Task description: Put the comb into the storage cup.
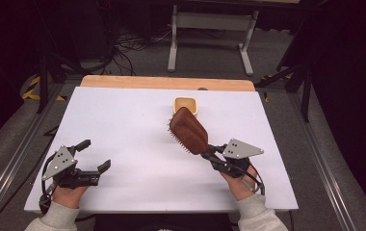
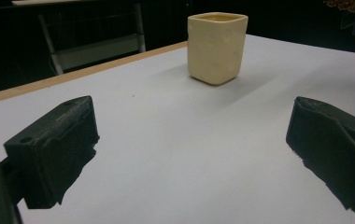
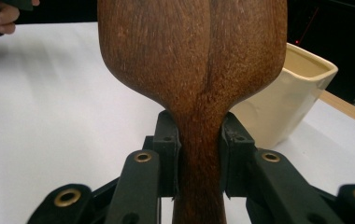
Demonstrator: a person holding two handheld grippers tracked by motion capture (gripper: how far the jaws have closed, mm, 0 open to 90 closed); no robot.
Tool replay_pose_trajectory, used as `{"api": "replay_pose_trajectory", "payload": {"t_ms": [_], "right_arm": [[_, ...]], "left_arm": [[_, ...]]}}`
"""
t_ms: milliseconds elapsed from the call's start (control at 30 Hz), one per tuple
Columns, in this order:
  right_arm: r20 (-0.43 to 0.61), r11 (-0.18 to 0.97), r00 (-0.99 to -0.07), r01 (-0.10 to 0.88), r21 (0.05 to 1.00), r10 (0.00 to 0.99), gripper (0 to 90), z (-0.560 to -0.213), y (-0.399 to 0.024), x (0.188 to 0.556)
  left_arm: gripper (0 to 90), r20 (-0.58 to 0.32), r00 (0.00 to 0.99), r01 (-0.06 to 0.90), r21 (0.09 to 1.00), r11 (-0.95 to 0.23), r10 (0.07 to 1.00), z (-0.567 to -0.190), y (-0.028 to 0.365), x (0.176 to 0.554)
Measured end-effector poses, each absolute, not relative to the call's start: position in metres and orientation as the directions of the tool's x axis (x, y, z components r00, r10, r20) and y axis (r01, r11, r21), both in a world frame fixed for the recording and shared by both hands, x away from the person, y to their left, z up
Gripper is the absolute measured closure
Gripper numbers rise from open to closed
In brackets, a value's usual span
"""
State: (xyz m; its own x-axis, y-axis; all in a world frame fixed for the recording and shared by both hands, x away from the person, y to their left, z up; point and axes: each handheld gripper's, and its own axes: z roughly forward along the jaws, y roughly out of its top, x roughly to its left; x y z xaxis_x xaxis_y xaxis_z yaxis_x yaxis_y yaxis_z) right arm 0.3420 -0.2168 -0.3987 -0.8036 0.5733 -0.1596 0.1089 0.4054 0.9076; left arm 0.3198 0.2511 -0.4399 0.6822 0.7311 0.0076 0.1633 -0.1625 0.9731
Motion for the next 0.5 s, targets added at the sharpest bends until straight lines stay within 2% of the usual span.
{"api": "replay_pose_trajectory", "payload": {"t_ms": [500], "right_arm": [[-0.185,0.402,-0.795,0.080,0.912,0.578,72.6,-0.414,-0.204,0.341]], "left_arm": [[0.6,-0.047,0.748,0.191,0.971,-0.147,0.662,-0.429,0.230,0.331]]}}
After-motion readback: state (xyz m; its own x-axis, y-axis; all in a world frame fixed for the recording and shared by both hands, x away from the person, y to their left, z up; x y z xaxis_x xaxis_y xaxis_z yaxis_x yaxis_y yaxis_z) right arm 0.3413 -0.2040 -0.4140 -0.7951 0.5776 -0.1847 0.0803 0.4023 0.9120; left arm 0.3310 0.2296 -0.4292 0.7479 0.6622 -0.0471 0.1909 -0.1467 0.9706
